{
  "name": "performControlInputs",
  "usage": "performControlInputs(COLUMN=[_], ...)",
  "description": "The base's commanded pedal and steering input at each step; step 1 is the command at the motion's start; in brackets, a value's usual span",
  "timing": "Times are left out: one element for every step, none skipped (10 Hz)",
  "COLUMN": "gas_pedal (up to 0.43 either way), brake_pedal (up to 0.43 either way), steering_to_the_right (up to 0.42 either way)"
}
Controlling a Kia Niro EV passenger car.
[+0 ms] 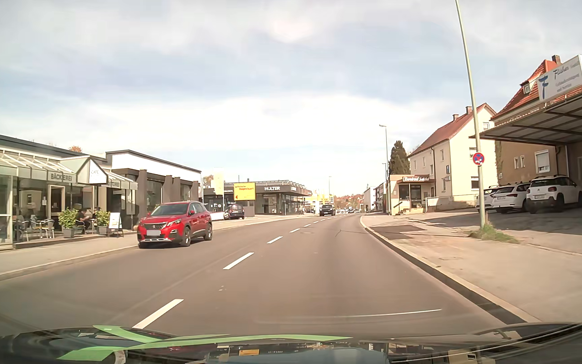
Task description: Follow the waypoints while adhering to traffic rules and regulations
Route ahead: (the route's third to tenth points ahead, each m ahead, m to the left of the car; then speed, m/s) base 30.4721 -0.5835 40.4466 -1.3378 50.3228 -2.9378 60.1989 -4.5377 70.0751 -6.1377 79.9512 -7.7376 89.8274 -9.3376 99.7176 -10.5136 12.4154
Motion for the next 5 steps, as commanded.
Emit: performControlInputs(gas_pedal=[0.098,0.098,0.098,0.098,0.087], brake_pedal=[0.000,0.000,0.000,0.000,0.000], steering_to_the_right=[0.014,0.014,0.013,0.013,0.013])
